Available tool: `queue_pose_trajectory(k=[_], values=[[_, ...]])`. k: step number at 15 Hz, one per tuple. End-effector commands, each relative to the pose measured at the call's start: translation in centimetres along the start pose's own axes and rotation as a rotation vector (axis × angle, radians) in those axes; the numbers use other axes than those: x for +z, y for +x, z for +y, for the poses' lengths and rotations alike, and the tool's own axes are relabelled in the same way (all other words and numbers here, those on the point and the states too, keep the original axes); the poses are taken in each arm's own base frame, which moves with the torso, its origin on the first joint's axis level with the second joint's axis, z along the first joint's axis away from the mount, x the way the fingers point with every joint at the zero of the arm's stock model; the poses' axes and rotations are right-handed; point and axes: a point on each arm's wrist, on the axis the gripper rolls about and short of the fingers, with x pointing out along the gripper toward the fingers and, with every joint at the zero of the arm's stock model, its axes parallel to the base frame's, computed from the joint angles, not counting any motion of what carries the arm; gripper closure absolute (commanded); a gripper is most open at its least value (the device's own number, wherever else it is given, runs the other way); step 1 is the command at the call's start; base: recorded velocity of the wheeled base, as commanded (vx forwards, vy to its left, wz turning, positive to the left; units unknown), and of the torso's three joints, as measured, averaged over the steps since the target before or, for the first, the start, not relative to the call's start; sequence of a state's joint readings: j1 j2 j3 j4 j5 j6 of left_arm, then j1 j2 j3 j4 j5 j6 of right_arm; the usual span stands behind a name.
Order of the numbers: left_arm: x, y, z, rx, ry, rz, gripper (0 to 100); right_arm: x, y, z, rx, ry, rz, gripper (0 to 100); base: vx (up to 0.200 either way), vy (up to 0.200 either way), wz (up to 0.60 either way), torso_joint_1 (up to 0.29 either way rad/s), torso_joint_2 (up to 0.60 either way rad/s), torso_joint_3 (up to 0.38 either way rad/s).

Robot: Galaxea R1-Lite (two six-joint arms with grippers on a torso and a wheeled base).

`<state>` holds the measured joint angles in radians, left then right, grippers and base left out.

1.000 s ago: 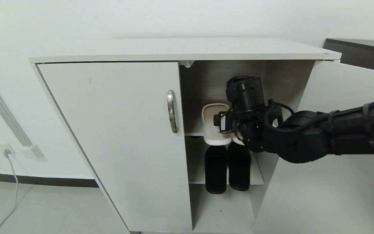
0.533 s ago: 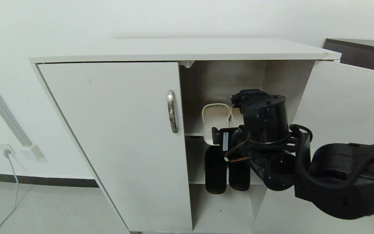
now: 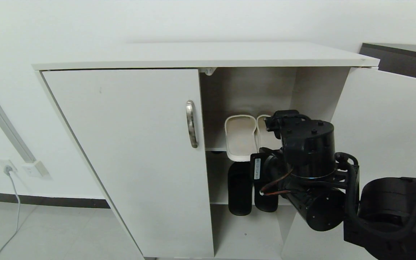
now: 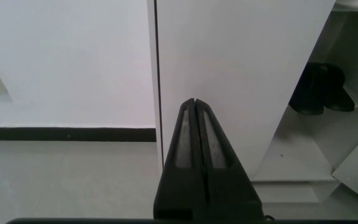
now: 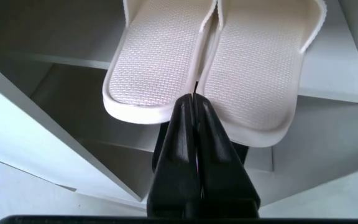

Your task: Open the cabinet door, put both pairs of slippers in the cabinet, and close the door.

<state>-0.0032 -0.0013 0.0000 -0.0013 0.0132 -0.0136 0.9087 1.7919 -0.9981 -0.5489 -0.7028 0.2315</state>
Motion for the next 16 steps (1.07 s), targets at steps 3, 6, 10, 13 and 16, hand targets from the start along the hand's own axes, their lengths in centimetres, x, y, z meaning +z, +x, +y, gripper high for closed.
queue_pose_trajectory(k=[3,6,10,13,16], values=[[0.0,0.0,0.0,0.001,0.001,0.001,100,-0.3,0.1,0.1,0.0,-0.004,0.006,100,0.0,0.0,0.0,0.0,0.0,0.0],[0.0,0.0,0.0,-0.001,0.001,0.001,100,-0.6,0.1,0.0,-0.004,-0.012,0.015,100,0.0,0.0,0.0,0.0,0.0,0.0],[0.0,0.0,0.0,-0.001,0.001,-0.001,100,-1.1,0.4,0.2,-0.005,-0.024,0.028,100,0.0,0.0,0.0,0.0,0.0,0.0],[0.0,0.0,0.0,-0.001,0.001,0.001,100,-1.1,0.5,0.2,-0.008,-0.023,0.026,100,0.0,0.0,0.0,0.0,0.0,0.0],[0.0,0.0,0.0,-0.002,0.003,0.001,100,-1.1,0.5,0.1,-0.009,-0.022,0.025,100,-0.067,0.0,0.0,0.002,0.0,0.001]])
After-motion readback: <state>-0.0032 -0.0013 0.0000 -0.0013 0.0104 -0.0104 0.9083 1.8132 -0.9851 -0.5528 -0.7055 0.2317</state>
